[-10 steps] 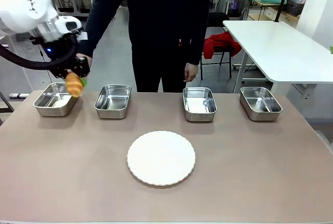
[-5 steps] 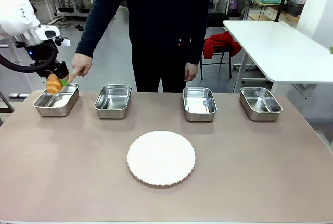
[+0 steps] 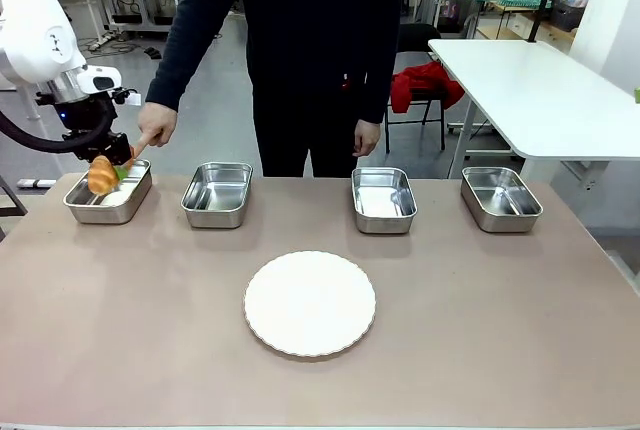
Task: Place the bread in the container.
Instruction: Place the Butter Roll into the Airtight Container indicated by the human.
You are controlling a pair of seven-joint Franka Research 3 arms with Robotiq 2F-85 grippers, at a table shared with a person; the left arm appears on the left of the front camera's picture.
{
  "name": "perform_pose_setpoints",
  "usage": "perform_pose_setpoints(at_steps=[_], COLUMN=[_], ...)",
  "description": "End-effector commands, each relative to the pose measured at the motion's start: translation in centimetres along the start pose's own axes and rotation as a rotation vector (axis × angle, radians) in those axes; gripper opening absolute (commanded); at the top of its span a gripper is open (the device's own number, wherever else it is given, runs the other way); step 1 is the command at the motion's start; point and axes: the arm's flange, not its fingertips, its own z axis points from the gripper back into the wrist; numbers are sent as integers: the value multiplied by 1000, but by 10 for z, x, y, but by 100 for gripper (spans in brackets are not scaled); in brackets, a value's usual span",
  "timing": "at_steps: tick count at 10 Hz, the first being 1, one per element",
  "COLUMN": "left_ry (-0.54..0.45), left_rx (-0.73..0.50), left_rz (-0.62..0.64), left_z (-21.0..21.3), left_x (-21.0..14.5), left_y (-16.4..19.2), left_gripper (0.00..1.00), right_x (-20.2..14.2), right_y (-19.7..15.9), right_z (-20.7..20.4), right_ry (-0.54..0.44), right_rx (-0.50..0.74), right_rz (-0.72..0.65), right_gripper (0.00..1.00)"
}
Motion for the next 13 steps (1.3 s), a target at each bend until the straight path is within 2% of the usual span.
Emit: perform_pose_setpoints(at_steps=[1, 2, 3, 10, 11, 13], left_ry=[2, -12, -44, -85, -52, -52], left_rx=[30, 24, 62, 19, 45, 45], left_rz=[-2, 4, -28, -38, -28, -28], left_z=[-5, -10, -11, -6, -8, -8], left_x=[-1, 3, -1, -9, 6, 6], left_y=[4, 8, 7, -2, 2, 2], left_gripper=[49, 49, 100, 100, 92, 92], right_x=[1, 1, 1, 1, 1, 1], right_y=[2, 2, 2, 2, 2, 2], right_z=[1, 1, 1, 1, 1, 1], right_ry=[0, 0, 0, 0, 0, 0], right_rx=[4, 4, 4, 4, 4, 4], right_rz=[10, 10, 10, 10, 10, 10], right_gripper=[100, 100, 100, 100, 100, 100])
